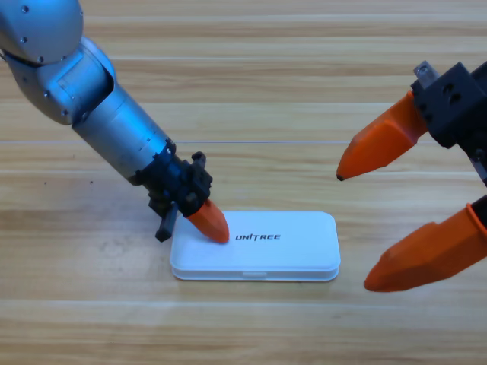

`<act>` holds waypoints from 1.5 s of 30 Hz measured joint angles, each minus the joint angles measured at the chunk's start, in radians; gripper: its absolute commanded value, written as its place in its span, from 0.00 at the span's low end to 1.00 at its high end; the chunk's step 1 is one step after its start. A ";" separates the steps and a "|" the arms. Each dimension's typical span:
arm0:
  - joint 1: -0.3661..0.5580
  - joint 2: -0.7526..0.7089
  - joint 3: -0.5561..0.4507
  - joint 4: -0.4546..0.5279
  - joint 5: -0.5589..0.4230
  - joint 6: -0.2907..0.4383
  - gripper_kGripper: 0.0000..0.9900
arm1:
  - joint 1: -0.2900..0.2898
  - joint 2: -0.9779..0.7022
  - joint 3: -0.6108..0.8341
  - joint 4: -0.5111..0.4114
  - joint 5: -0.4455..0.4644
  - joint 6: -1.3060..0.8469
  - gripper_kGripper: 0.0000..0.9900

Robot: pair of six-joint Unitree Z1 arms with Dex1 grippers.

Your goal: Clean up eraser and pencils

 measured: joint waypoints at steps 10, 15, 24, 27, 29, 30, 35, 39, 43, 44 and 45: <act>-0.017 -0.019 0.059 -0.083 0.027 0.000 0.00 | 0.000 0.000 0.000 0.000 0.000 0.003 1.00; -0.028 -0.044 0.061 -0.071 0.056 -0.004 0.00 | 0.000 0.000 0.000 0.000 0.000 0.004 1.00; -0.044 -0.302 -0.037 0.308 0.094 -0.022 0.00 | 0.000 0.000 0.000 0.000 0.000 0.010 1.00; -0.044 -0.442 -0.102 0.410 0.088 -0.022 0.00 | 0.000 0.000 0.000 0.000 0.000 0.016 1.00; -0.045 -0.521 -0.123 0.457 0.074 -0.022 0.00 | 0.000 0.000 0.000 0.000 0.000 0.017 1.00; -0.045 -0.554 -0.132 0.475 0.065 -0.022 0.00 | 0.000 0.000 0.000 0.000 0.000 0.018 1.00; -0.060 -0.630 -0.144 0.496 0.046 -0.023 0.00 | 0.000 0.000 0.000 0.000 0.000 0.021 1.00; -0.097 -0.630 -0.144 0.496 0.044 -0.035 0.82 | 0.000 0.000 0.000 0.000 0.000 0.021 1.00; -0.114 -0.630 -0.144 0.496 0.044 -0.038 1.00 | 0.000 0.000 0.000 0.000 0.000 0.021 1.00; -0.116 -0.630 -0.144 0.496 0.044 -0.038 1.00 | 0.000 0.000 0.000 0.000 0.000 0.021 1.00; -0.118 -0.630 -0.144 0.496 0.044 -0.038 1.00 | 0.000 0.000 0.000 0.000 0.000 0.021 1.00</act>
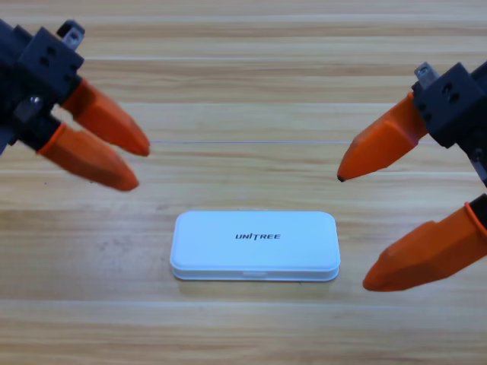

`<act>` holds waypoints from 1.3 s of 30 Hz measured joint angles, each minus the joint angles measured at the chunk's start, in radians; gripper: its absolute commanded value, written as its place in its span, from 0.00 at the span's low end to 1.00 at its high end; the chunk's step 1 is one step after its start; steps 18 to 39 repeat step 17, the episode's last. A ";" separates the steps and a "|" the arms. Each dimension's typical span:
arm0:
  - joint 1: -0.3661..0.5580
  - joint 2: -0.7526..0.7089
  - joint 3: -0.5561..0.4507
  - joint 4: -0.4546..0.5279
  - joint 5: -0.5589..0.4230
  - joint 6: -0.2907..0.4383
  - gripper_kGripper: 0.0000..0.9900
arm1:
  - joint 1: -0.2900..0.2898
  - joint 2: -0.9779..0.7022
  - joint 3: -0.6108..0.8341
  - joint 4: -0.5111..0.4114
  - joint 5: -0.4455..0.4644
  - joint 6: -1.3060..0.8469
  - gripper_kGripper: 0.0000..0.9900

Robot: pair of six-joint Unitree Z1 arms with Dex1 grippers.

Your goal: Clean up eraser and pencils

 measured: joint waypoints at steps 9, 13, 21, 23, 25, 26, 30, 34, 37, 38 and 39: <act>-0.001 0.001 0.007 0.000 0.000 -0.017 1.00 | 0.000 0.000 0.000 0.000 0.000 0.000 1.00; -0.001 0.003 0.008 0.000 0.000 -0.036 1.00 | 0.000 0.000 0.000 0.000 0.000 0.000 1.00; -0.001 0.003 0.011 0.000 0.000 -0.039 1.00 | 0.000 0.000 0.000 0.000 0.000 0.000 1.00; -0.001 0.003 0.011 0.000 0.000 -0.039 1.00 | 0.000 0.000 0.000 0.000 0.000 0.000 1.00; -0.001 0.003 0.011 0.000 0.000 -0.039 1.00 | 0.000 0.000 0.000 0.000 0.000 0.000 1.00; -0.001 0.003 0.011 0.000 0.000 -0.039 1.00 | 0.000 0.000 0.000 0.000 0.000 0.000 1.00; -0.001 0.003 0.011 0.000 0.000 -0.039 1.00 | 0.000 0.000 0.000 0.000 0.000 0.000 1.00; -0.001 0.003 0.011 0.000 0.000 -0.039 1.00 | 0.000 0.000 0.000 0.000 0.000 0.000 1.00; -0.001 0.003 0.011 0.000 0.000 -0.039 1.00 | 0.000 0.000 0.000 0.000 0.000 0.000 1.00; -0.001 0.003 0.011 0.000 0.000 -0.039 1.00 | 0.000 0.000 0.000 0.000 0.000 0.000 1.00; -0.001 0.003 0.011 0.000 0.000 -0.039 1.00 | 0.000 0.000 0.000 0.000 0.000 0.000 1.00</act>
